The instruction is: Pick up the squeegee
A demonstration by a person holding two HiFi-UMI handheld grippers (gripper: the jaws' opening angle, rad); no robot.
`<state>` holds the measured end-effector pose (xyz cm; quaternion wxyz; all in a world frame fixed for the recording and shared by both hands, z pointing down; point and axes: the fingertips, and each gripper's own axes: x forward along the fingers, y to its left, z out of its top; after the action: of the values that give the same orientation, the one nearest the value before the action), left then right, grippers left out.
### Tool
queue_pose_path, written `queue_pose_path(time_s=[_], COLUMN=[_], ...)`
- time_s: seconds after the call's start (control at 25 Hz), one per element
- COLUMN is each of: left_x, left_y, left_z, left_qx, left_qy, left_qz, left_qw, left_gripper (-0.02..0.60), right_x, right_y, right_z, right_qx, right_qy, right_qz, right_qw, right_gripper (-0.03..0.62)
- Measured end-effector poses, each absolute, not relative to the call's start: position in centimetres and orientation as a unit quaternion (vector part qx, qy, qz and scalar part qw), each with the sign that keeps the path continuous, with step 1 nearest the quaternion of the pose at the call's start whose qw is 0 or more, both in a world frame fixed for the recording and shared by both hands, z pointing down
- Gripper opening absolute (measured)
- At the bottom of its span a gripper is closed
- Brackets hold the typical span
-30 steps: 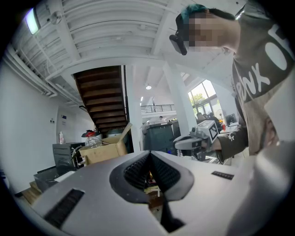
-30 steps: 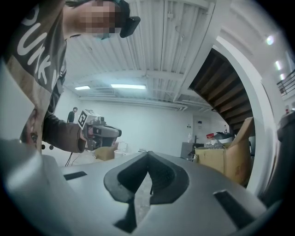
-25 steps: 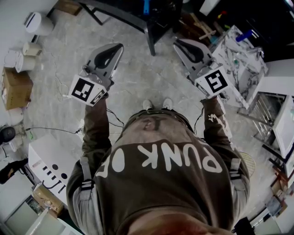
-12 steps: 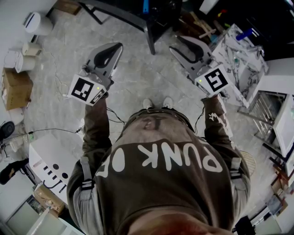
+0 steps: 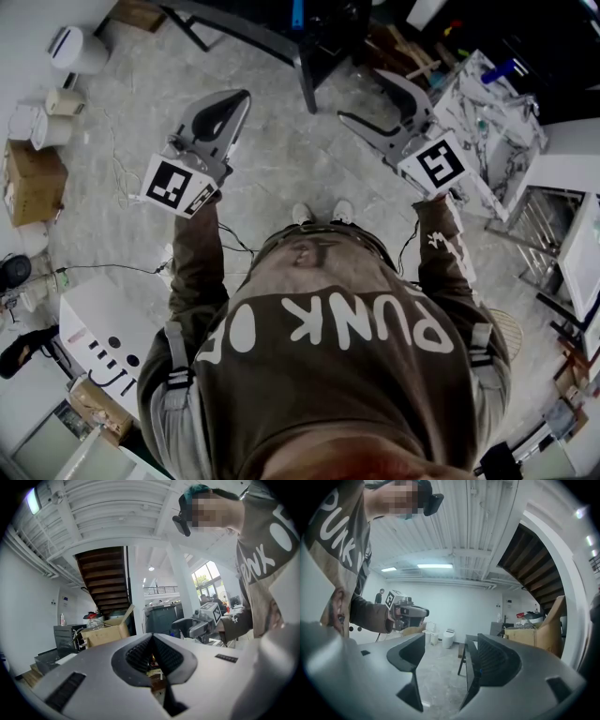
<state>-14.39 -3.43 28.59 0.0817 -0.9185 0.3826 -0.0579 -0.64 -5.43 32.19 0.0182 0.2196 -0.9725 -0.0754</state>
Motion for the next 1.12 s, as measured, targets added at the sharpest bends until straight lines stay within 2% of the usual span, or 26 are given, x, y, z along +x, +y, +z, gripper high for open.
queue_pose_path(time_s=[0.24, 0.4, 1.12], left_x=[-14.5, -14.6, -12.3], left_y=[-3.4, -3.4, -2.9], left_z=[28.5, 28.7, 28.4], left_qx=[-0.918, -0.917, -0.911], left_qy=[0.385, 0.385, 0.397], left_qz=[-0.059, -0.059, -0.067], left_qw=[0.081, 0.081, 0.086], left_gripper=[0.003, 0.003, 0.003], right_x=[-0.8, -1.0, 1.3], right_y=[-5.7, -5.6, -5.7], right_z=[32.4, 32.5, 32.7], right_qx=[0.218, 0.212, 0.219], right_qy=[-0.973, -0.974, -0.972], right_qz=[-0.07, -0.072, -0.08], right_qw=[0.023, 0.02, 0.011], right_gripper=[0.465, 0.594, 0.595])
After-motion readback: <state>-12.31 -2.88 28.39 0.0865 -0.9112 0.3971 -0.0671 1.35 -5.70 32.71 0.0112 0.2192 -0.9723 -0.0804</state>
